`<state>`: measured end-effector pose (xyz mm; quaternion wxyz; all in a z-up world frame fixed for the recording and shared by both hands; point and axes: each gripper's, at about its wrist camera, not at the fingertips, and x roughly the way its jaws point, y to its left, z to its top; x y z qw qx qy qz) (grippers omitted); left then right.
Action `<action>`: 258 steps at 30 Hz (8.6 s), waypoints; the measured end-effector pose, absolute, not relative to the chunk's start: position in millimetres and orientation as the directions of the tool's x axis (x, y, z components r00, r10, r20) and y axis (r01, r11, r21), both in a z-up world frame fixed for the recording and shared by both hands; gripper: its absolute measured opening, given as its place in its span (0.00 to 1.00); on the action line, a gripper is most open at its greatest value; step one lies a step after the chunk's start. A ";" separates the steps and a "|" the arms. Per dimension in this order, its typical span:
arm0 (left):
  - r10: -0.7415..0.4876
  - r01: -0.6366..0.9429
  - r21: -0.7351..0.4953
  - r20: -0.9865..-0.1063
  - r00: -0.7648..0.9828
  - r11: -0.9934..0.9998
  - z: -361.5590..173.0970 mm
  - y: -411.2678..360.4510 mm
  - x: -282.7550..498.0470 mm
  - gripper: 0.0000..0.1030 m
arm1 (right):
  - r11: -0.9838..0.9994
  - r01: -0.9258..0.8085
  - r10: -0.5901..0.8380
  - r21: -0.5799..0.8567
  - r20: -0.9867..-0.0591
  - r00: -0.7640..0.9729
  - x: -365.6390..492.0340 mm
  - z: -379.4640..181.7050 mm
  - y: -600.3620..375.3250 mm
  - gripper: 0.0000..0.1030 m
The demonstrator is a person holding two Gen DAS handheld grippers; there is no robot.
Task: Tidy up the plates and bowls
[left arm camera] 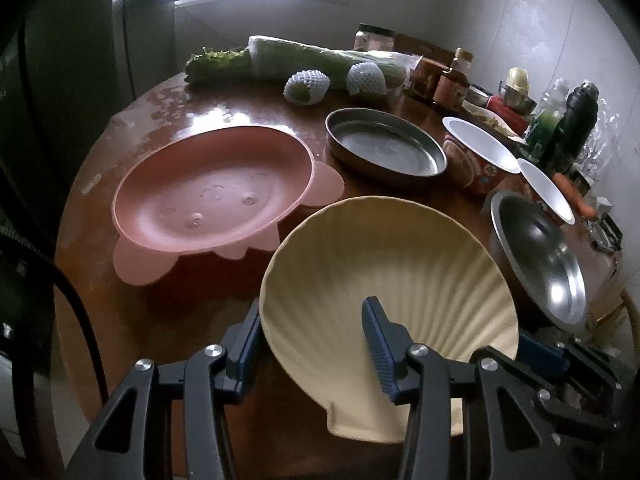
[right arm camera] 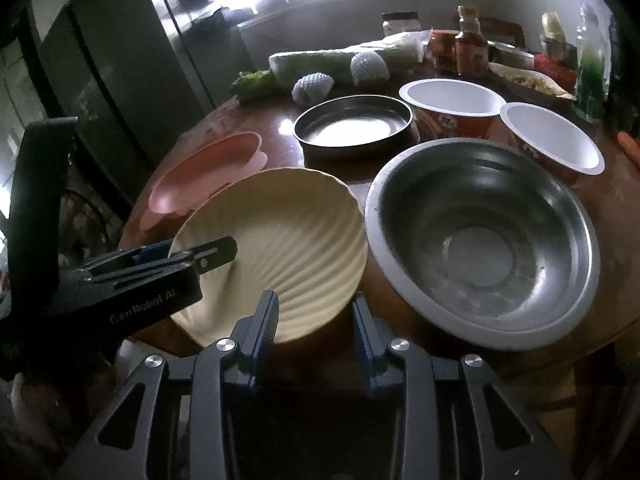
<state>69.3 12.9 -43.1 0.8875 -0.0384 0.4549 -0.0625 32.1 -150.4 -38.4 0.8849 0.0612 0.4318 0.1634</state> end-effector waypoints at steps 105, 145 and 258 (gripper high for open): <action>0.078 -0.194 -0.049 -0.799 0.596 0.980 -23.0 104.8 113.4 0.47 | 0.881 -0.471 0.345 0.027 -0.719 0.604 173.7 -32.9 -15.2 0.36; 0.028 -0.170 -0.092 -0.801 0.598 0.981 -28.2 98.6 112.6 0.50 | 0.919 -0.390 0.314 0.062 -0.714 0.626 179.6 -31.6 -44.4 0.37; -0.275 0.199 -0.199 -0.813 0.514 0.960 -39.2 -114.9 115.8 0.47 | 0.986 -0.102 0.163 0.129 -0.680 0.715 59.8 -37.9 -279.3 0.32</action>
